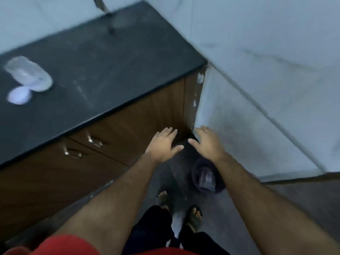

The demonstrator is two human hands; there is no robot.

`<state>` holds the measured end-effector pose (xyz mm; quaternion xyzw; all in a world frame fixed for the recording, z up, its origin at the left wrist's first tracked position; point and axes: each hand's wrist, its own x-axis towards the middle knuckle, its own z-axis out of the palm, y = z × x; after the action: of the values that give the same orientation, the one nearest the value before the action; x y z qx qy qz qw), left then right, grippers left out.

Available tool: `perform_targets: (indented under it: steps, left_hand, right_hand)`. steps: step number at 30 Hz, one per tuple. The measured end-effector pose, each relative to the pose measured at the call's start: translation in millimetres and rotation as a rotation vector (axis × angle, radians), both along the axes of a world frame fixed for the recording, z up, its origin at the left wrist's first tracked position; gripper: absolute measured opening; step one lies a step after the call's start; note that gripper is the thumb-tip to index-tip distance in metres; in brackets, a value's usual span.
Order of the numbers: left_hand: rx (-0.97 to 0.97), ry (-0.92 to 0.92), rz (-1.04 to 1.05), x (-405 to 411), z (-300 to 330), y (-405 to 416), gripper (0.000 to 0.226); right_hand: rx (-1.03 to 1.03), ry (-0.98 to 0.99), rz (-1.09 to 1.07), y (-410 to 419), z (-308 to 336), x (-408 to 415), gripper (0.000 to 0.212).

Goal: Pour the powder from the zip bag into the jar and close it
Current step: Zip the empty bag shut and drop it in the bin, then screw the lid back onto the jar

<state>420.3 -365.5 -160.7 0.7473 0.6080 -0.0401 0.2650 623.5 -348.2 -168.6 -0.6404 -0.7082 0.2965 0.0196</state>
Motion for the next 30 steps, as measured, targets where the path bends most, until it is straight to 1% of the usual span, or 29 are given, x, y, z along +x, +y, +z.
perform_targets:
  steps: [7,10,14,20,25,26,30]
  left_hand:
    - [0.241,0.045,0.139,-73,93,3,0.081]
    - [0.33,0.054,0.205,-110,120,5,0.08]
    - [0.393,0.057,0.316,-168,150,17,0.081]
    - [0.449,0.034,0.436,-273,170,34,0.082]
    - [0.455,-0.015,0.525,-365,180,38,0.08]
    - [0.467,-0.024,0.541,-381,183,38,0.077]
    - [0.625,-0.031,0.609,-429,198,51,0.055]
  right_hand:
    - [0.239,-0.006,0.192,36,101,-66,0.07]
    - [0.308,0.005,0.255,48,131,-101,0.071]
    - [0.375,0.012,0.337,74,162,-161,0.073]
    - [0.369,-0.014,0.436,114,180,-269,0.077]
    - [0.335,0.024,0.471,135,189,-366,0.079]
    - [0.315,0.042,0.472,137,190,-383,0.079]
    - [0.269,0.101,0.451,150,190,-438,0.078]
